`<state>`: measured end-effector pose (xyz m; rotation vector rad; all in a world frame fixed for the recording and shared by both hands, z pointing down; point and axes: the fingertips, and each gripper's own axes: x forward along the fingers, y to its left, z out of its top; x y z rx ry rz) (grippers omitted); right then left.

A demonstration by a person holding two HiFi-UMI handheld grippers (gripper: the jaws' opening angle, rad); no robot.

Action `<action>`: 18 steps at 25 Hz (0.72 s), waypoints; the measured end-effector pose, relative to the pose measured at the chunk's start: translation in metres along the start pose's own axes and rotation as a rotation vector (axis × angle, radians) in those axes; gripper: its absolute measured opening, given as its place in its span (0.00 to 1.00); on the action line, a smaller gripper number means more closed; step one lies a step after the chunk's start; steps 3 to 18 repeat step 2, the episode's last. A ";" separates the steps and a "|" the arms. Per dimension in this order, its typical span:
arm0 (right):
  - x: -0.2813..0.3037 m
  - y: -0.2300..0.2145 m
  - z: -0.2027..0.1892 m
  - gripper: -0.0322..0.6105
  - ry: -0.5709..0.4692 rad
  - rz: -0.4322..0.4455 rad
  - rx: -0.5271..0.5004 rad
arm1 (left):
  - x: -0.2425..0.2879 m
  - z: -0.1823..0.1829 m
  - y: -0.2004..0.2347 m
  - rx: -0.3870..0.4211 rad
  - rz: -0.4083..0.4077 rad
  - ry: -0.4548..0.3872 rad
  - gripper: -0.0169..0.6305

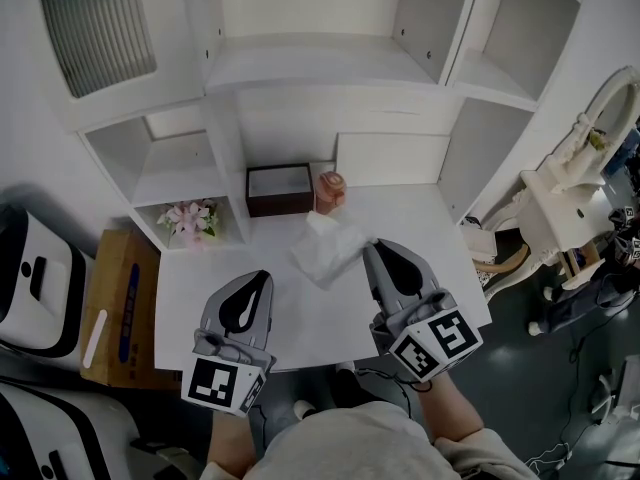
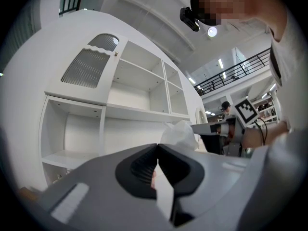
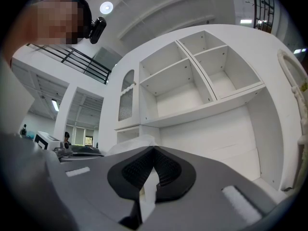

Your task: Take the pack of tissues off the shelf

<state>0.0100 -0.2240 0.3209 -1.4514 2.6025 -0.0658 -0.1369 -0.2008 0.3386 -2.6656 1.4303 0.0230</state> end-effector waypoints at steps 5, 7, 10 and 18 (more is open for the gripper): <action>-0.001 0.000 0.000 0.05 0.000 -0.002 0.001 | 0.000 0.000 0.000 0.000 0.001 0.002 0.03; -0.001 0.000 0.000 0.05 0.000 -0.002 0.001 | 0.000 0.000 0.000 0.000 0.001 0.002 0.03; -0.001 0.000 0.000 0.05 0.000 -0.002 0.001 | 0.000 0.000 0.000 0.000 0.001 0.002 0.03; -0.001 0.000 0.000 0.05 0.000 -0.002 0.001 | 0.000 0.000 0.000 0.000 0.001 0.002 0.03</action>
